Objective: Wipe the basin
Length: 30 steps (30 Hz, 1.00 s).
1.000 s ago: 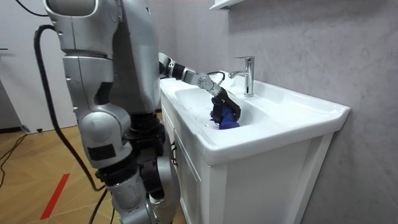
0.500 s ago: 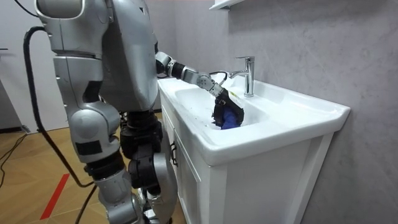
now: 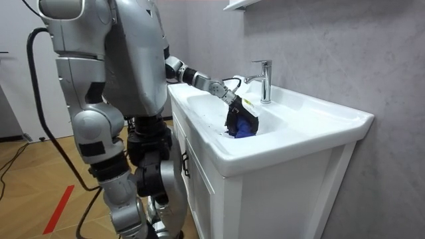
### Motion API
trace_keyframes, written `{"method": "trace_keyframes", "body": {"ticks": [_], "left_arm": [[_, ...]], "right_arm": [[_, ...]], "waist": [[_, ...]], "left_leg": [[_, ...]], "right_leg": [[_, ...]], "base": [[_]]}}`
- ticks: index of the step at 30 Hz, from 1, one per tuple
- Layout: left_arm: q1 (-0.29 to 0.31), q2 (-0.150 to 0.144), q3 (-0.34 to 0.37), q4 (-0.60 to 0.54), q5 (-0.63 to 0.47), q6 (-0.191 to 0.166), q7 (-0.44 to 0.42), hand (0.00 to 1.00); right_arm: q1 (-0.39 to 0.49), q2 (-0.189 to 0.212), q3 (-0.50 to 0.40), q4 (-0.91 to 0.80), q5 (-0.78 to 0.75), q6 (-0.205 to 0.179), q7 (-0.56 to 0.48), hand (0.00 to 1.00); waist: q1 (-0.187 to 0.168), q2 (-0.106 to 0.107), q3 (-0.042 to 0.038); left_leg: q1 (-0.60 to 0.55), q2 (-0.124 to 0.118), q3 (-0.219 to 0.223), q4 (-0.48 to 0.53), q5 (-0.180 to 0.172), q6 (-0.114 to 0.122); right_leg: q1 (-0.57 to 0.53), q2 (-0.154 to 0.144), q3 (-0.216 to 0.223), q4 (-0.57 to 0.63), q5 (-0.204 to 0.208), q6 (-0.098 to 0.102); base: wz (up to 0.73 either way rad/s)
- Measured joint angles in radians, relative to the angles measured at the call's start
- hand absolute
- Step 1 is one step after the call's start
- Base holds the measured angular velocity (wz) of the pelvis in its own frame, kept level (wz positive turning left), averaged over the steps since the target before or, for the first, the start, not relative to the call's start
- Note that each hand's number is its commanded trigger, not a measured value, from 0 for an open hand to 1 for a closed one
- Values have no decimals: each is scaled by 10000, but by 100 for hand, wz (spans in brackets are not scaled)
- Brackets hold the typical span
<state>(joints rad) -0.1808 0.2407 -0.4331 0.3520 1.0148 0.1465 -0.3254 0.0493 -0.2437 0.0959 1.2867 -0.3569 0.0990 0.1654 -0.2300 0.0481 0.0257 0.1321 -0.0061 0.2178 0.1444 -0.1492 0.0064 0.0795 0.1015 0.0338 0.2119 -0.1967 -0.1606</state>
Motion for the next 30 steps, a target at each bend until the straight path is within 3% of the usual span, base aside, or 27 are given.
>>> {"method": "trace_keyframes", "body": {"ticks": [7, 12, 18, 28, 30], "left_arm": [[297, -200, 177, 105, -14, 72, 147, 100], [553, -314, 374, 57, -12, 199, 37, 100], [1080, -305, 785, -218, 5, 214, -155, 100], [1095, -228, 1030, -306, -15, 238, -820, 100], [1119, -206, 1169, -371, -17, 214, -1047, 100]], "right_arm": [[-209, 73, 0, -162, 30, 89, -17, 0], [-212, 74, -11, -519, 28, 222, -89, 0], [-398, 83, -257, -553, -13, 226, -149, 0], [-504, 39, -415, -565, -15, 219, -232, 0], [-524, 38, -419, -499, -69, 218, -228, 0]], "waist": [[188, 10, -47], [180, 0, -182], [196, 0, -190], [305, -17, -199], [393, -20, -201]], "left_leg": [[2, 5, -31, 175, 0, -1], [24, 17, -8, 183, 1, -2], [-24, 42, -6, 256, -1, -3], [-150, 79, -37, 432, -1, -7], [-152, 92, -41, 429, -1, -7]], "right_leg": [[44, 0, 53, 109, -24, -43], [67, 1, 8, 126, -1, -86], [65, -10, -46, 159, 10, -108], [28, -10, -154, 168, 14, -119], [30, 11, -139, 163, -82, 57]], "base": [[0], [0], [-2], [2], [-2]]}}
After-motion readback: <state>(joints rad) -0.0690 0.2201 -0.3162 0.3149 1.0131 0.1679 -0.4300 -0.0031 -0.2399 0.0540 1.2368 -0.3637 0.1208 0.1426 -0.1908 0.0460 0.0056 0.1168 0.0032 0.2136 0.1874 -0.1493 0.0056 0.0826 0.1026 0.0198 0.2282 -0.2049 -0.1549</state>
